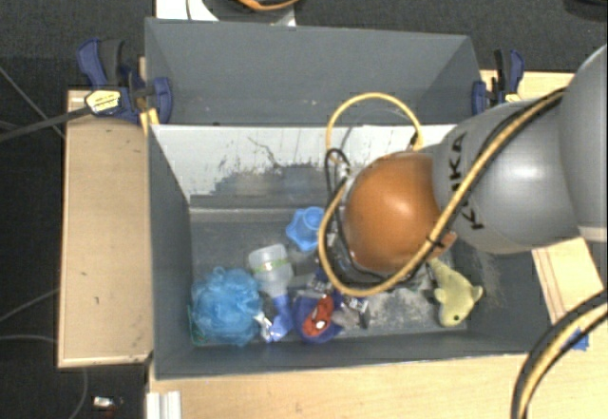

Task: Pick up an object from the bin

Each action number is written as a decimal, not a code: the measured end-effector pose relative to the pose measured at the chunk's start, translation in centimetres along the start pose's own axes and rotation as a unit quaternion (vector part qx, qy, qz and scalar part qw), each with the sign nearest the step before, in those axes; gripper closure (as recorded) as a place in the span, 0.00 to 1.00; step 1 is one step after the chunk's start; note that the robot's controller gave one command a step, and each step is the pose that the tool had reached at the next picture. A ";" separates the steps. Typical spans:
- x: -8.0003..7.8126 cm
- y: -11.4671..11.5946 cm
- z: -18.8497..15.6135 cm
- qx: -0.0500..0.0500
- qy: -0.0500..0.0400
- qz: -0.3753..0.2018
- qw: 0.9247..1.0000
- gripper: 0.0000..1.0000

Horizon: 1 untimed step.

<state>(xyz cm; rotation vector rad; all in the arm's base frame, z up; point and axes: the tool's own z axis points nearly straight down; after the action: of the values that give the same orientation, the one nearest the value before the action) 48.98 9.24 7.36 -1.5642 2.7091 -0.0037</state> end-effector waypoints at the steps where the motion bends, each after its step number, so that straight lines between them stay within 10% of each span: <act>1: 0.1 0.0 -2.2 -0.001 0.001 0.002 1.000 1.00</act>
Offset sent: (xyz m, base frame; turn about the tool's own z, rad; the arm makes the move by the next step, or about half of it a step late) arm 0.0000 -0.0001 0.0192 -0.0008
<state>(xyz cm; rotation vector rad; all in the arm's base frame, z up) 48.91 9.16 9.59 -1.5611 2.7141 -0.0037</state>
